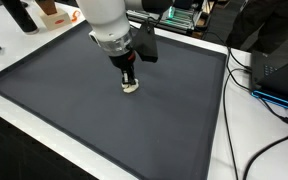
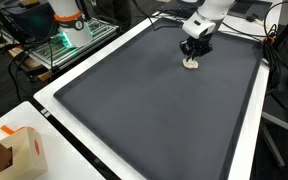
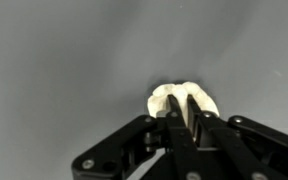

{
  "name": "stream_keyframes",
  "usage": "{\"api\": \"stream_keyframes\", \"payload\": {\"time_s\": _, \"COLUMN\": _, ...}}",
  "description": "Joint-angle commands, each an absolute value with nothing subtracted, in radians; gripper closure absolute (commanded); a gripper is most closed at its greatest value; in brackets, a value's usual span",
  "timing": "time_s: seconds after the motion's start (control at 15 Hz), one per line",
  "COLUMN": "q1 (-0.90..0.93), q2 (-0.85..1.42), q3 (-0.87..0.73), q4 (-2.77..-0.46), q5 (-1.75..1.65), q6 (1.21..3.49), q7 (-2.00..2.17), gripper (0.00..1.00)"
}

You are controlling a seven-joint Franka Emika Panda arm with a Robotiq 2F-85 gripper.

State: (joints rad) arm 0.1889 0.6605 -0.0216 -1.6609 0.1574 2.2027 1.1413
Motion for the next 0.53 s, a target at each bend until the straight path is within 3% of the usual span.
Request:
{"api": "stream_keyframes", "payload": {"time_s": 0.0, "q1": 0.186, "q2": 0.665, "q3": -0.017, "q4": -1.675, "q5": 0.166, "q6": 2.210, "q7": 1.157, "gripper": 0.97}}
{"api": "stream_keyframes", "payload": {"time_s": 0.47, "q1": 0.195, "q2": 0.659, "q3": -0.025, "q4": -1.675, "q5": 0.144, "q6": 2.200, "q7": 1.161, "gripper": 0.97}}
